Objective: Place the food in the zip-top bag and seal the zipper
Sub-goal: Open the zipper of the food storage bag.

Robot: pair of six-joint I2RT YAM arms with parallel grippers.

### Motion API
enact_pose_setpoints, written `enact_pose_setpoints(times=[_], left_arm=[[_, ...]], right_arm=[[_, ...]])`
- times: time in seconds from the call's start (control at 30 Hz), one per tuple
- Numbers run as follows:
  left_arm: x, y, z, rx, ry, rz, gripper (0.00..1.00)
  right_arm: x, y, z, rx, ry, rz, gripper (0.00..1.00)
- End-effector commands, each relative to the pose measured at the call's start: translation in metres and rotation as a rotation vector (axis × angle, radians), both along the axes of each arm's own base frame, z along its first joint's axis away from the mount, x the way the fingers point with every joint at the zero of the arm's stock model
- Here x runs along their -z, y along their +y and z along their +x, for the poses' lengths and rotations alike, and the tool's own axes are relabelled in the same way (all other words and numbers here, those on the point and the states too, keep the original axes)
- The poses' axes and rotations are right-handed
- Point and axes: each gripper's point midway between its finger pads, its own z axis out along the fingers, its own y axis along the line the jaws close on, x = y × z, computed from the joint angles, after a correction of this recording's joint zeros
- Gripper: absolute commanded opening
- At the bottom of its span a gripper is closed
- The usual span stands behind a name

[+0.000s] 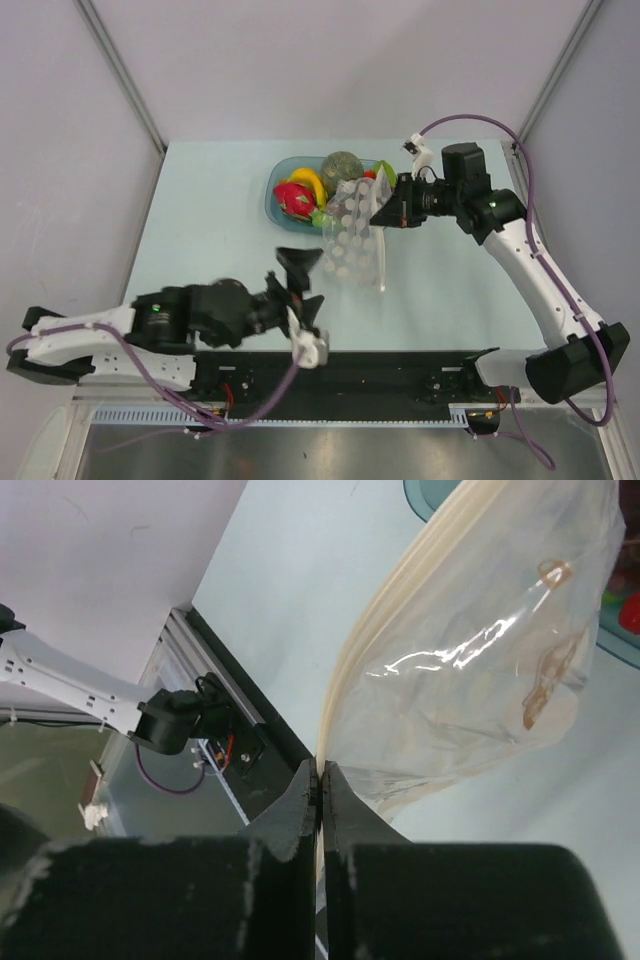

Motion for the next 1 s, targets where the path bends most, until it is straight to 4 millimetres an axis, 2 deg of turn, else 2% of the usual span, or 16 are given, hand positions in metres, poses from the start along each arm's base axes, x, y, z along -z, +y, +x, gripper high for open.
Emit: enact_pose_setpoints(times=[0.0, 0.03, 0.07, 0.1, 0.13, 0.17, 0.2, 0.23, 0.27, 0.3, 0.37, 0.4, 0.5, 0.67, 0.87, 0.97], left_arm=[[-0.025, 0.011, 0.013, -0.188, 0.527, -0.34, 1.0], [-0.05, 0.019, 0.041, -0.275, 0.579, -0.45, 1.0], [-0.06, 0.012, 0.039, -0.231, 0.675, -0.488, 1.0], [-0.068, 0.011, 0.045, -0.265, 0.787, -0.571, 1.0], [-0.08, 0.011, 0.058, -0.281, 0.829, -0.623, 1.0], [-0.085, 0.009, 0.061, -0.282, 0.877, -0.655, 1.0], [-0.093, 0.002, 0.054, -0.239, 0.975, -0.692, 0.99], [-0.097, 0.003, 0.063, -0.255, 1.011, -0.727, 0.98], [-0.093, -0.002, 0.07, -0.264, 1.067, -0.737, 0.96], [-0.096, -0.01, 0.067, -0.228, 1.172, -0.755, 0.96], [-0.084, -0.012, 0.089, -0.277, 1.282, -0.786, 0.89], [-0.087, -0.014, 0.092, -0.239, 1.295, -0.786, 0.86], [-0.074, -0.029, 0.103, -0.233, 1.339, -0.768, 0.77], [-0.061, -0.048, 0.109, -0.216, 1.475, -0.808, 0.64], [-0.04, -0.054, 0.115, -0.287, 1.478, -0.815, 0.56], [-0.033, -0.054, 0.123, -0.334, 1.474, -0.822, 0.43]], right_arm=[[-0.012, -0.001, -0.015, -0.006, -0.129, -0.019, 0.0], [-0.015, 0.0, -0.017, -0.006, -0.158, -0.025, 0.0], [-0.016, 0.002, -0.02, -0.013, -0.184, -0.036, 0.0], [-0.017, 0.004, -0.025, -0.01, -0.215, -0.054, 0.0], [-0.017, 0.004, -0.026, -0.014, -0.238, -0.068, 0.0], [-0.017, 0.003, -0.028, -0.014, -0.251, -0.074, 0.0], [-0.015, 0.003, -0.032, -0.015, -0.265, -0.079, 0.0], [-0.014, 0.003, -0.034, -0.021, -0.279, -0.089, 0.0], [-0.013, 0.002, -0.036, -0.026, -0.291, -0.098, 0.0], [-0.012, 0.003, -0.038, -0.026, -0.306, -0.112, 0.0], [-0.01, 0.002, -0.038, -0.024, -0.323, -0.136, 0.0], [-0.01, 0.002, -0.038, -0.022, -0.328, -0.138, 0.0], [-0.009, 0.002, -0.04, -0.027, -0.339, -0.149, 0.0], [-0.007, 0.004, -0.042, -0.039, -0.354, -0.162, 0.0], [-0.009, 0.012, -0.043, -0.062, -0.365, -0.159, 0.0], [-0.008, 0.014, -0.044, -0.07, -0.365, -0.159, 0.0]])
